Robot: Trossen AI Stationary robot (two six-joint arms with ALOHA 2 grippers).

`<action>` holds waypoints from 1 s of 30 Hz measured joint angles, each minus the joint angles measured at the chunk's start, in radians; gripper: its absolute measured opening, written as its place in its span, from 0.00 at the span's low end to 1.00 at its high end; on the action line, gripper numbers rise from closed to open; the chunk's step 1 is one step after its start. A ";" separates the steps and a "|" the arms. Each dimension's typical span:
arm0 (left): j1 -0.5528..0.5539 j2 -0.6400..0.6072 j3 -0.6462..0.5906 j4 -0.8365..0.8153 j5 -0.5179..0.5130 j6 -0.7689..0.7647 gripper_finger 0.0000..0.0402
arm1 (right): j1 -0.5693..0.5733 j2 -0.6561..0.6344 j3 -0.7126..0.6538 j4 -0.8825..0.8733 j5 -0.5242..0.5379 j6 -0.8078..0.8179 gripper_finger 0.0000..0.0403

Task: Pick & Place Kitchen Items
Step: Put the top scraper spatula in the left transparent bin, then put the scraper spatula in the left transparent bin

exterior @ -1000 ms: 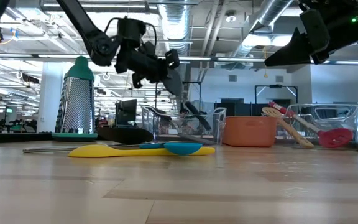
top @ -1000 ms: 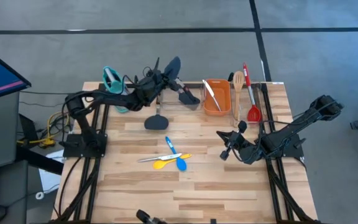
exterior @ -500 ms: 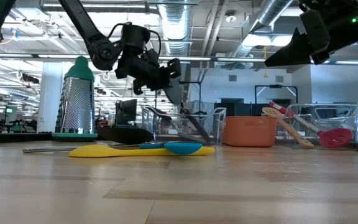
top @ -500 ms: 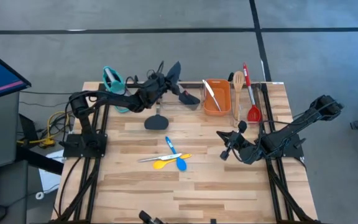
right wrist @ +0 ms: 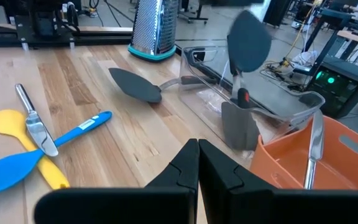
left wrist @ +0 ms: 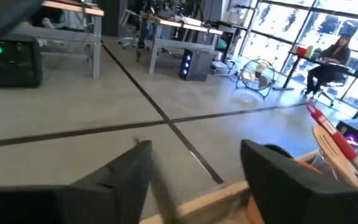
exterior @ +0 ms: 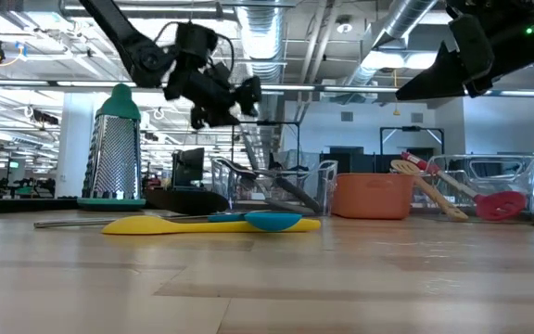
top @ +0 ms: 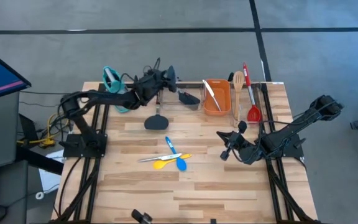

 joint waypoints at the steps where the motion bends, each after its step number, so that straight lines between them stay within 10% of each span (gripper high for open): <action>1: 0.004 -0.030 0.000 -0.032 0.000 0.001 0.62 | 0.000 0.000 0.000 -0.006 -0.001 0.003 0.00; 16: -0.081 -0.547 0.000 -0.804 0.339 0.156 0.64 | 0.000 0.000 0.000 -0.058 -0.006 0.055 0.00; 26: -0.231 -0.637 0.000 -1.211 0.402 -0.204 0.59 | 0.000 0.000 0.000 -0.052 -0.005 0.055 0.00; 30: -0.301 -0.631 0.000 -1.254 0.430 -0.130 0.59 | 0.000 0.000 0.000 -0.051 -0.005 0.055 0.00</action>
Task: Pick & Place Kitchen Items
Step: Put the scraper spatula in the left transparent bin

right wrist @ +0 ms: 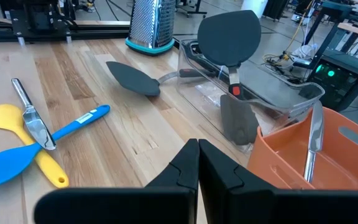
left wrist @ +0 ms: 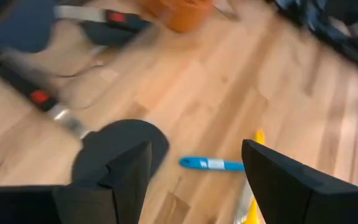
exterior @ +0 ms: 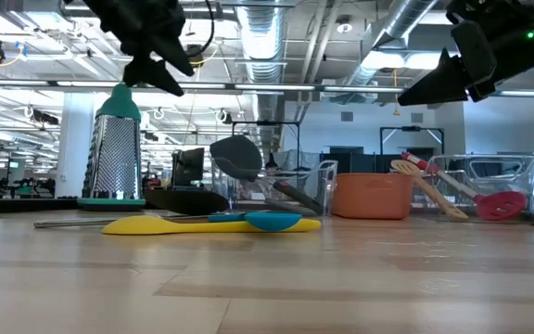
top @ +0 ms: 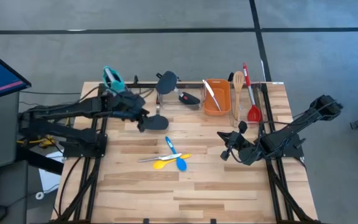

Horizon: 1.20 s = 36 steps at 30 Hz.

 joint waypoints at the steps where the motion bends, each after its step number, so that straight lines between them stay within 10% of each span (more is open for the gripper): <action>1: -0.024 0.001 0.000 -0.002 0.001 0.033 0.59 | 0.000 0.000 0.000 0.000 0.000 0.000 0.00; 16: -0.351 0.014 -0.151 0.009 -0.185 0.130 0.48 | 0.000 0.000 0.000 0.011 -0.015 0.000 0.00; 36: -0.724 0.220 -0.143 0.189 -0.757 0.276 0.28 | -0.003 -0.001 0.000 0.044 -0.015 -0.001 0.00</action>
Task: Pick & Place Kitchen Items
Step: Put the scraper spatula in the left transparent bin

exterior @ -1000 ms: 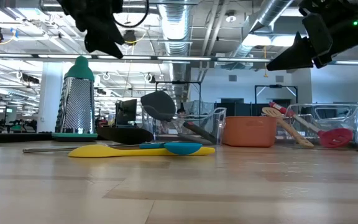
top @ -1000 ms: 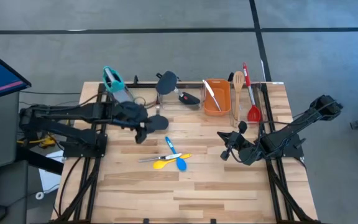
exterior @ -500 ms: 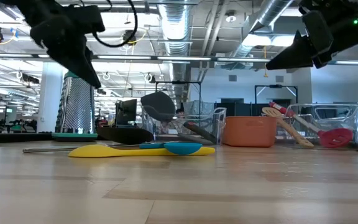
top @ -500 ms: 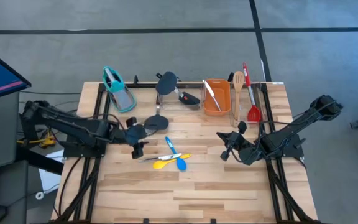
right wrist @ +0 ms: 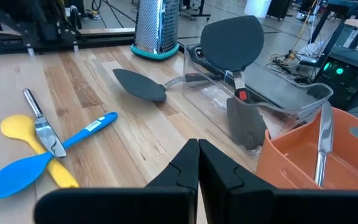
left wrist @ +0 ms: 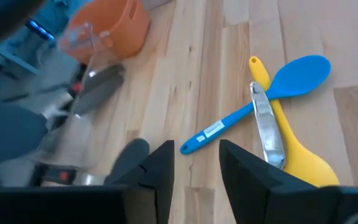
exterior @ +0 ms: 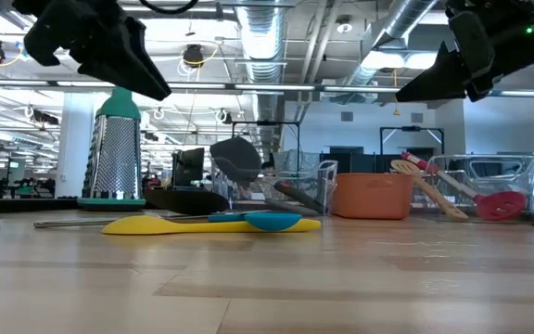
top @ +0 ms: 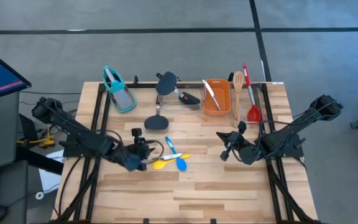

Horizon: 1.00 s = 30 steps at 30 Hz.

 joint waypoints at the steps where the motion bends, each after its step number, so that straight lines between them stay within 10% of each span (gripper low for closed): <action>1: -0.012 0.016 0.006 -0.003 -0.018 0.007 0.27 | 0.000 0.000 0.000 0.002 0.000 0.000 0.00; 30: 0.007 0.208 0.015 -0.006 -0.061 0.037 0.25 | -0.006 0.000 0.000 -0.002 0.000 0.000 0.00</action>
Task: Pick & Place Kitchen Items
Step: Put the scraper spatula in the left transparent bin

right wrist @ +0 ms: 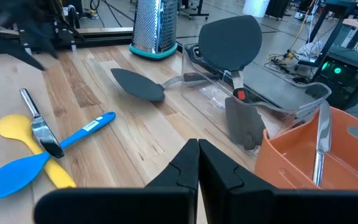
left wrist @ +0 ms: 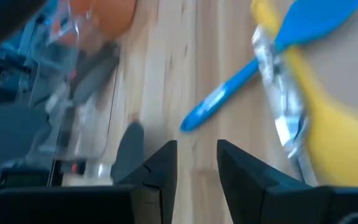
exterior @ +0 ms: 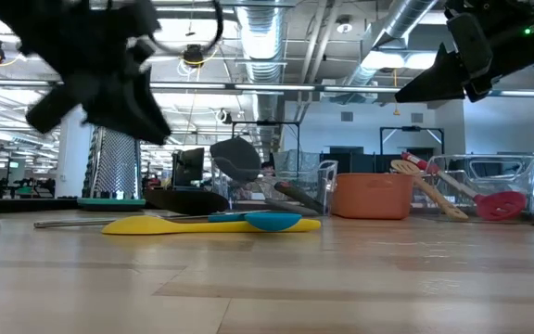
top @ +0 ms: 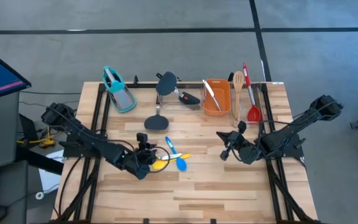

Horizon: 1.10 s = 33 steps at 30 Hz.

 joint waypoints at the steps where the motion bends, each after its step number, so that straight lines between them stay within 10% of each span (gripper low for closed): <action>1: 0.016 0.001 -0.021 -0.001 0.002 0.000 0.26 | 0.000 0.000 0.000 0.000 0.000 0.000 0.00; 19: 0.329 0.003 -0.184 0.229 0.146 0.082 0.63 | 0.000 0.000 0.000 0.000 0.000 0.000 0.00; 33: 0.483 0.003 -0.286 0.485 0.196 0.209 0.59 | 0.000 0.000 0.000 0.000 0.000 0.000 0.00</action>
